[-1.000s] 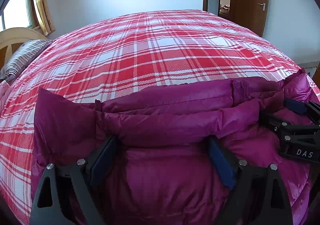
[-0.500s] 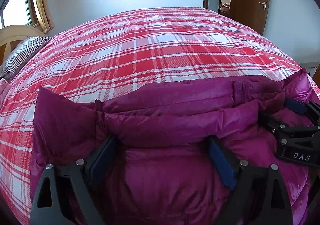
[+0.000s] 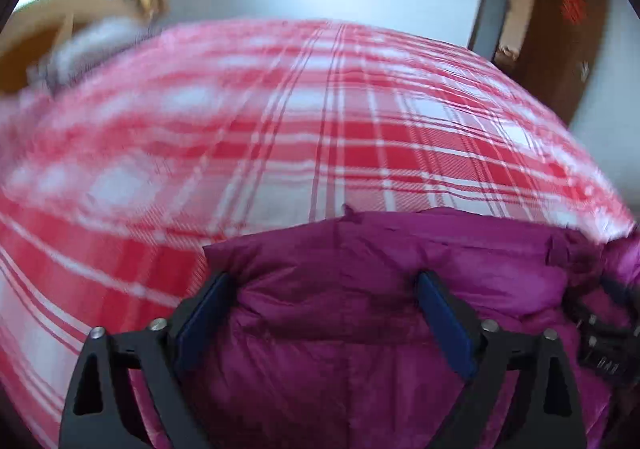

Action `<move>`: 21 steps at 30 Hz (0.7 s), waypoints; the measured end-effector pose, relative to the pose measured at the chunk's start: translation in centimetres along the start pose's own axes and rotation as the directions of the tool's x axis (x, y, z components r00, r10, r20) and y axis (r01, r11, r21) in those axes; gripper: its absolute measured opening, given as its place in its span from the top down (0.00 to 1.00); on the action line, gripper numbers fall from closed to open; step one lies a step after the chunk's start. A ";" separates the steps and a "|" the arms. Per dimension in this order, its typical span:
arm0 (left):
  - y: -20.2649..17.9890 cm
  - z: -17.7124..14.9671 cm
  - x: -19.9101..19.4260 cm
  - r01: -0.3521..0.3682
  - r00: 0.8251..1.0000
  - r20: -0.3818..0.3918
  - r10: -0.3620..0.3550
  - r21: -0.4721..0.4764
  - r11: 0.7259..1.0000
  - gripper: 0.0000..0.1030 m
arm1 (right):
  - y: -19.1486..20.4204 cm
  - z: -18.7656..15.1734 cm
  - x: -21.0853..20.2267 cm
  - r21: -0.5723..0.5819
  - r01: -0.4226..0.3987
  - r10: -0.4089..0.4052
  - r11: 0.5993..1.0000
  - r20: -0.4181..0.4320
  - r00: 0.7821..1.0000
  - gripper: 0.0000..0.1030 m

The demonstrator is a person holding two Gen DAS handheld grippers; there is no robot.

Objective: Fold large clothes

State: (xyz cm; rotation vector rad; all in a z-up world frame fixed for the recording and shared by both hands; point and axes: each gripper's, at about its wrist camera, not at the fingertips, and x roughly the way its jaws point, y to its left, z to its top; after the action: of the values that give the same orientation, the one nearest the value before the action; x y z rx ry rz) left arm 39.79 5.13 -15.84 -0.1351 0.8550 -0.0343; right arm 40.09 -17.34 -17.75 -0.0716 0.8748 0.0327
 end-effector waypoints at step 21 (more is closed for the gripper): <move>0.3 -0.3 1.7 -0.004 1.000 -0.022 0.004 -0.021 1.000 0.01 | -0.1 0.3 -0.1 0.000 -0.005 0.005 1.000 -0.002 1.000 0.08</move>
State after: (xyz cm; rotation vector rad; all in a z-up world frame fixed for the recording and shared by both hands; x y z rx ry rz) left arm 40.64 5.22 -17.32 -0.1533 0.8777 -0.0230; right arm 40.23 -17.39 -17.50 -0.0696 0.8769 0.0372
